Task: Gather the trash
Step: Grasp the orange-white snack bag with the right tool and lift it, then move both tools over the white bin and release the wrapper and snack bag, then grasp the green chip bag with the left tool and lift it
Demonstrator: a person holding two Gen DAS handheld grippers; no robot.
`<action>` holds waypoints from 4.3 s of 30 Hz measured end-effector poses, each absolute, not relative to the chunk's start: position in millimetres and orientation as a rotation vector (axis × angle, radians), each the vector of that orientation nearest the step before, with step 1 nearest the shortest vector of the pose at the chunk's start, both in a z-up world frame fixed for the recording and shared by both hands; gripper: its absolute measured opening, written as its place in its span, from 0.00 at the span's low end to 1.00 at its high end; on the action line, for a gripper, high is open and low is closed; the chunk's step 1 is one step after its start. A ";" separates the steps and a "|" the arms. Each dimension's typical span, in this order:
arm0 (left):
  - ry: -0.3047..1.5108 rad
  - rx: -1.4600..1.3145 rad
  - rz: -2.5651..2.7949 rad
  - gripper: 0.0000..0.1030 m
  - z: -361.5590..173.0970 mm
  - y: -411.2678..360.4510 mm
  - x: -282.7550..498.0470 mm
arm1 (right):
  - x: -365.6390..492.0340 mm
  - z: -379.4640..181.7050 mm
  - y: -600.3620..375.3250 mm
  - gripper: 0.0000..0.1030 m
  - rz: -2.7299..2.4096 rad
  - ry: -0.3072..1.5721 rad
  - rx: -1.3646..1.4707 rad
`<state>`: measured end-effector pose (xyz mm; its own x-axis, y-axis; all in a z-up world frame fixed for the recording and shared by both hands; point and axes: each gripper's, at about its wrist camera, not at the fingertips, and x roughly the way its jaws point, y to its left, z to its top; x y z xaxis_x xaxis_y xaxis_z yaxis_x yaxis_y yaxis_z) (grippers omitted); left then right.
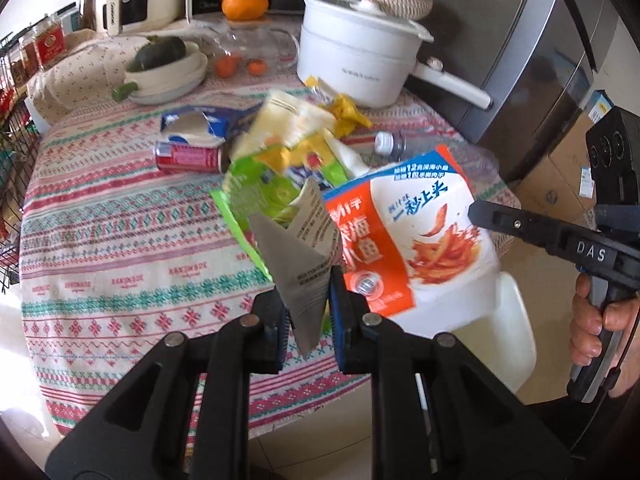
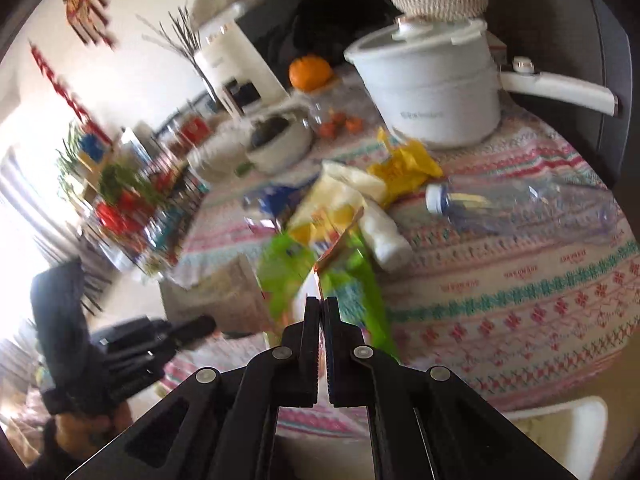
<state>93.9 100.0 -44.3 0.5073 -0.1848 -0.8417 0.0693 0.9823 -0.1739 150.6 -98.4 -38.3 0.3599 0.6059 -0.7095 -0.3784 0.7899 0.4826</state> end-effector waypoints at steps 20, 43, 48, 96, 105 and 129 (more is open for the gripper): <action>1.046 -0.099 -0.139 0.19 -49.6 106.1 85.1 | 128.9 -54.7 -41.8 0.02 0.753 1.104 0.062; 1.056 0.058 -0.549 0.18 -43.6 -38.2 43.0 | 59.4 -29.4 -229.1 0.02 0.434 1.089 0.063; 1.117 0.141 -0.655 0.19 -67.5 -88.8 27.5 | 41.6 -57.7 -272.6 0.02 0.362 1.151 0.058; 1.091 -0.049 -0.150 0.91 -72.7 25.4 86.9 | 61.9 -74.3 -262.5 0.68 0.239 1.205 0.005; 1.090 -0.255 -0.015 0.91 -93.5 97.3 120.4 | 81.9 -63.4 -240.5 0.69 0.210 1.156 -0.048; 1.087 -0.476 -0.104 0.05 -94.5 126.2 116.9 | 113.5 -66.5 -194.0 0.69 0.211 1.158 -0.065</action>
<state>116.9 126.2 -94.5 0.4708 -0.3105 -0.8258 -0.1487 0.8947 -0.4212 113.5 -194.0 -66.5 0.3842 0.1321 -0.9137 -0.1995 0.9782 0.0576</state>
